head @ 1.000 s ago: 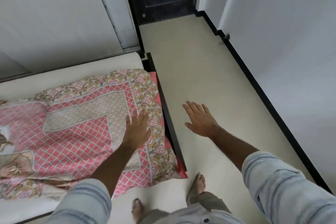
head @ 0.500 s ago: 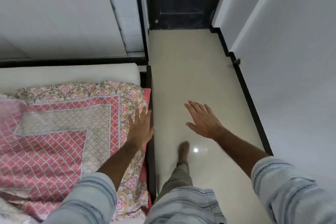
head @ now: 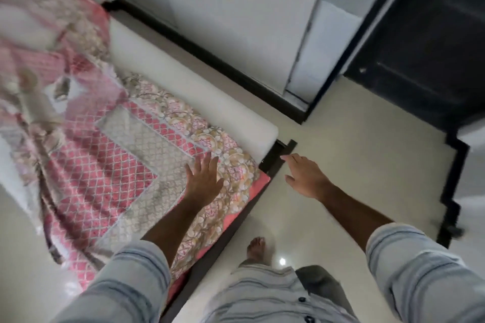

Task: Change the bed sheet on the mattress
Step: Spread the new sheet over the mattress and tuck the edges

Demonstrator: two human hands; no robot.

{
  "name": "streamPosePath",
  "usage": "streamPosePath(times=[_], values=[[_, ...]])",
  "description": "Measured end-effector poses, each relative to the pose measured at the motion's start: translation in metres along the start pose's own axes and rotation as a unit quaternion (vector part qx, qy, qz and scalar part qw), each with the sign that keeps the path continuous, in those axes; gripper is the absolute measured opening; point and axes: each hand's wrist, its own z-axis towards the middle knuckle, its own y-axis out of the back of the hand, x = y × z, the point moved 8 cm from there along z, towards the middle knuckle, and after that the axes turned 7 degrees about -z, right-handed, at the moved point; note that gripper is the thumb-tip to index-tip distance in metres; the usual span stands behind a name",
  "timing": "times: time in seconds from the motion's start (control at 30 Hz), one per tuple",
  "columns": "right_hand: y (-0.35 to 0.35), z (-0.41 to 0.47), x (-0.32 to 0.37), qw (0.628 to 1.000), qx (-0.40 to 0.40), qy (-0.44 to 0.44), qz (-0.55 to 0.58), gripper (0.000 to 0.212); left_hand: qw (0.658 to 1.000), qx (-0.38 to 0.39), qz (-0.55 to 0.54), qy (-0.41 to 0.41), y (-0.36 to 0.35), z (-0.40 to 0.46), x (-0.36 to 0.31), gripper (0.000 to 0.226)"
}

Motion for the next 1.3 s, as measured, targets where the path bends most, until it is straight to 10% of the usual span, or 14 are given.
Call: streamPosePath(times=[0.47, 0.8, 1.3], values=[[0.156, 0.263, -0.026, 0.931, -0.031, 0.331, -0.15, 0.076, 0.931, -0.075, -0.155, 0.32, 0.051, 0.126, -0.02, 0.076], [0.224, 0.39, -0.021, 0.872, -0.012, 0.445, -0.203, 0.076, 0.9, -0.055, -0.181, 0.392, 0.082, 0.236, -0.046, 0.072], [0.294, 0.689, 0.224, 0.801, 0.05, 0.526, -0.281, 0.071, 0.809, -0.084, -0.284, 0.508, 0.183, 0.363, 0.193, 0.067]])
